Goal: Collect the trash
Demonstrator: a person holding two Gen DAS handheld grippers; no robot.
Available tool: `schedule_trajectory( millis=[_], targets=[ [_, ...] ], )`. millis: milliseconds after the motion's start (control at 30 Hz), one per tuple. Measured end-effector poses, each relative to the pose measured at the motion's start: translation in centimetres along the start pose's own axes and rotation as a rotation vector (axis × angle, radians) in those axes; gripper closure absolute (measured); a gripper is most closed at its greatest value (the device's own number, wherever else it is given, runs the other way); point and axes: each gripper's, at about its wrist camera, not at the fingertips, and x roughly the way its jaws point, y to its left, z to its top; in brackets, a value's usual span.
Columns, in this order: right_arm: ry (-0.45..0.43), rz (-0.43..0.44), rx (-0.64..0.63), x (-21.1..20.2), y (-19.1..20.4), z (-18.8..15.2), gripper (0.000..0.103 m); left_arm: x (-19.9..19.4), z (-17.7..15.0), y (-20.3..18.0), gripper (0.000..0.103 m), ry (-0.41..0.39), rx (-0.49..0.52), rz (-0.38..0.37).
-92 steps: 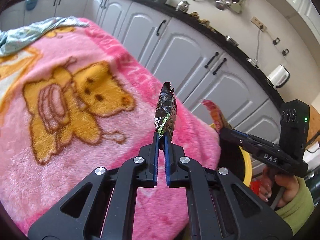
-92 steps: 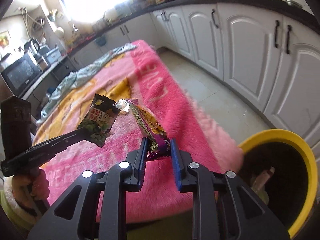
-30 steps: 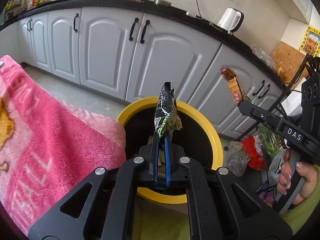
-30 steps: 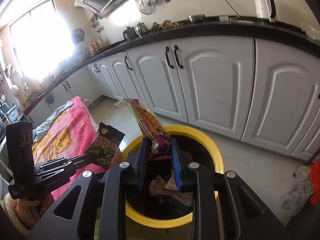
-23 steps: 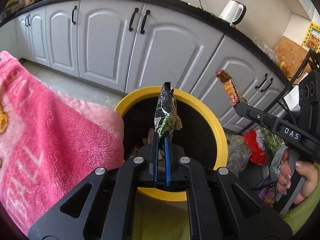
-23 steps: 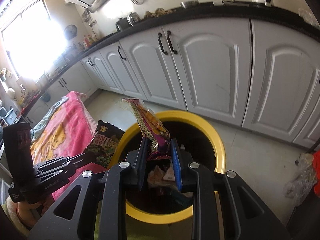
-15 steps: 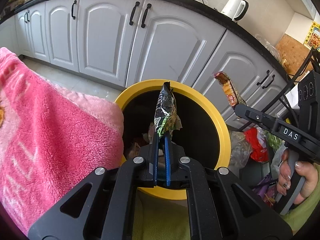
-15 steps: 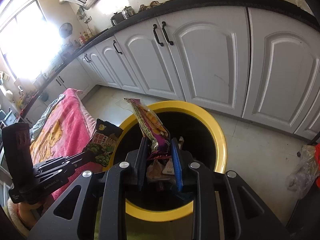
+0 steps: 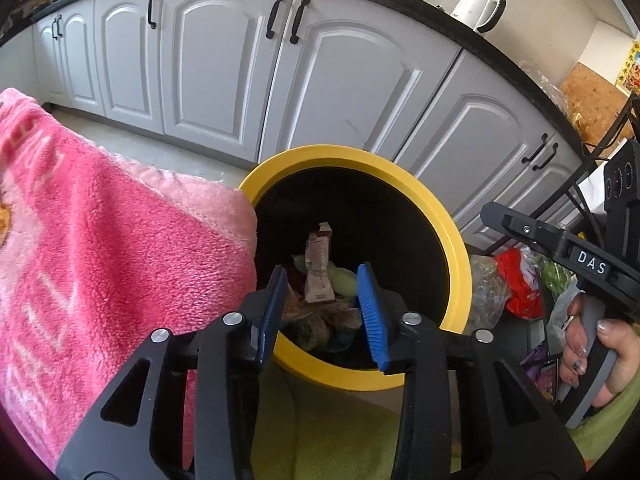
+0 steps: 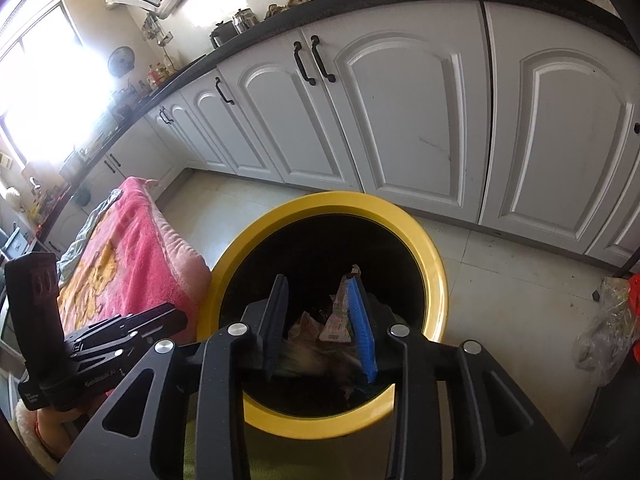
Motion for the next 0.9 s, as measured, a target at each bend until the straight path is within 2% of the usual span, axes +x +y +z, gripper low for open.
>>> schedule_trajectory(
  millis=[67,100,167,333,400,467,533,600,800,833,900],
  targets=[
    [-0.001,-0.001,-0.009,-0.1,0.2,0.0,0.067,-0.3,0.0,0.2,0.06,-0.001,-0.005,0.006],
    [-0.001,-0.001,-0.014,-0.1,0.3,0.0,0.066,-0.5,0.1,0.2,0.058,-0.002,-0.005,0.012],
    [-0.003,-0.001,-0.022,-0.3,0.4,0.0,0.063,-0.8,0.1,0.4,0.049,-0.005,-0.006,0.025],
    [-0.011,-0.002,-0.045,-0.7,1.0,-0.2,0.05,-1.9,0.4,1.1,0.029,-0.018,-0.029,0.04],
    [-0.021,-0.002,-0.062,-1.2,1.6,-0.3,0.044,-2.6,0.4,1.4,0.025,-0.029,-0.035,0.047],
    [-0.039,-0.003,-0.076,-1.8,2.2,-0.3,0.03,-3.4,0.4,1.7,0.018,-0.04,-0.042,0.049],
    [-0.057,-0.003,-0.086,-2.5,2.9,-0.5,0.022,-4.2,0.4,1.8,0.013,-0.055,-0.048,0.053],
    [-0.066,0.003,-0.102,-3.2,3.6,-0.8,0.017,-5.2,0.3,2.1,0.011,-0.073,-0.054,0.06],
    [-0.104,0.017,-0.145,-5.5,6.1,-1.9,0.015,-8.3,-0.4,2.6,0.011,-0.128,-0.068,0.089],
    [-0.121,0.012,-0.15,-6.1,6.5,-2.1,0.007,-8.9,-0.5,2.7,0.011,-0.144,-0.07,0.092],
    [-0.16,0.008,-0.163,-7.1,7.5,-2.4,0.006,-10.3,-1.0,3.0,0.011,-0.173,-0.079,0.106]
  ],
)
